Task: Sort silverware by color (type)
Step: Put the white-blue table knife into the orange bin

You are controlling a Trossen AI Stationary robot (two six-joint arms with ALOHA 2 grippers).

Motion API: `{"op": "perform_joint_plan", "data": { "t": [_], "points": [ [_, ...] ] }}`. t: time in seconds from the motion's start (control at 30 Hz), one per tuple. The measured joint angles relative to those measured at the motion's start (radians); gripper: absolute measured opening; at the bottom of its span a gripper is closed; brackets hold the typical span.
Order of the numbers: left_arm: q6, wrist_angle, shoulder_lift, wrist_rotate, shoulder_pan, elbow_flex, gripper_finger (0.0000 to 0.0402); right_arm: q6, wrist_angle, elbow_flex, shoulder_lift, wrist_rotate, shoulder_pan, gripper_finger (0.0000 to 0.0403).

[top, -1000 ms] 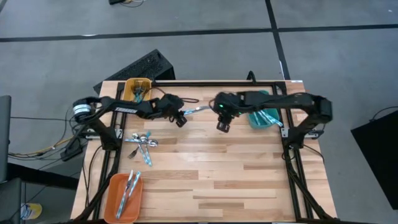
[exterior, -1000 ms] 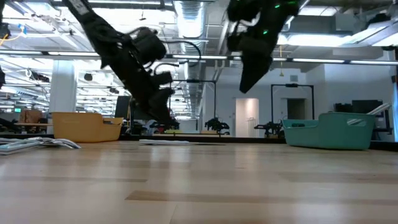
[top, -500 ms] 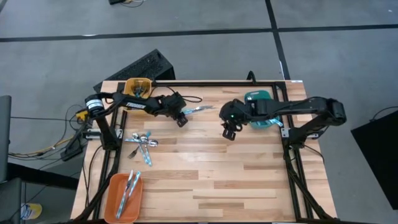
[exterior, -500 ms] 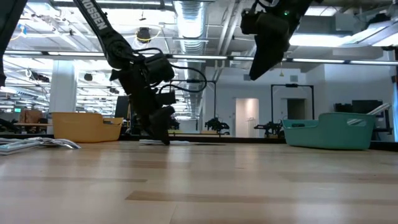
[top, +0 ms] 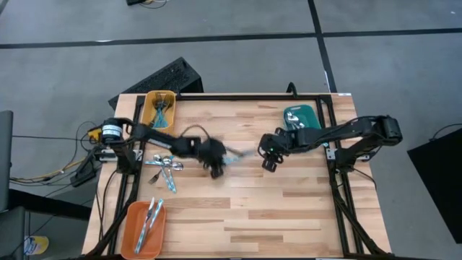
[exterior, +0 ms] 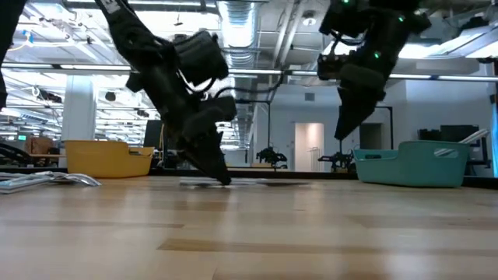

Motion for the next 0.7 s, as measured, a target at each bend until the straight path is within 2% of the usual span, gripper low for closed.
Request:
{"op": "perform_joint_plan", "data": {
  "t": [0.13, 0.27, 0.33, 0.5, 0.7],
  "points": [
    [0.001, 0.077, 0.004, 0.002, -0.107, -0.002, 0.009, 0.029, 0.179, -0.078, 0.002, -0.002, 0.055, 0.0178],
    [0.014, 0.098, 0.004, -0.044, -0.151, 0.021, 0.0088, -0.109, 0.515, -0.154, 0.025, 0.005, 0.122, 0.0178],
    [0.015, 0.097, 0.004, -0.051, -0.16, 0.024, 0.009, -0.154, 0.606, -0.167, 0.06, 0.004, 0.147, 0.0178],
    [0.032, 0.106, 0.002, -0.06, -0.169, 0.027, 0.0116, -0.164, 0.693, -0.165, 0.139, -0.016, 0.152, 0.0178],
    [0.055, 0.11, 0.001, -0.075, -0.182, 0.028, 0.0179, -0.165, 0.742, -0.166, 0.221, -0.052, 0.154, 0.0178]
  ]
}}
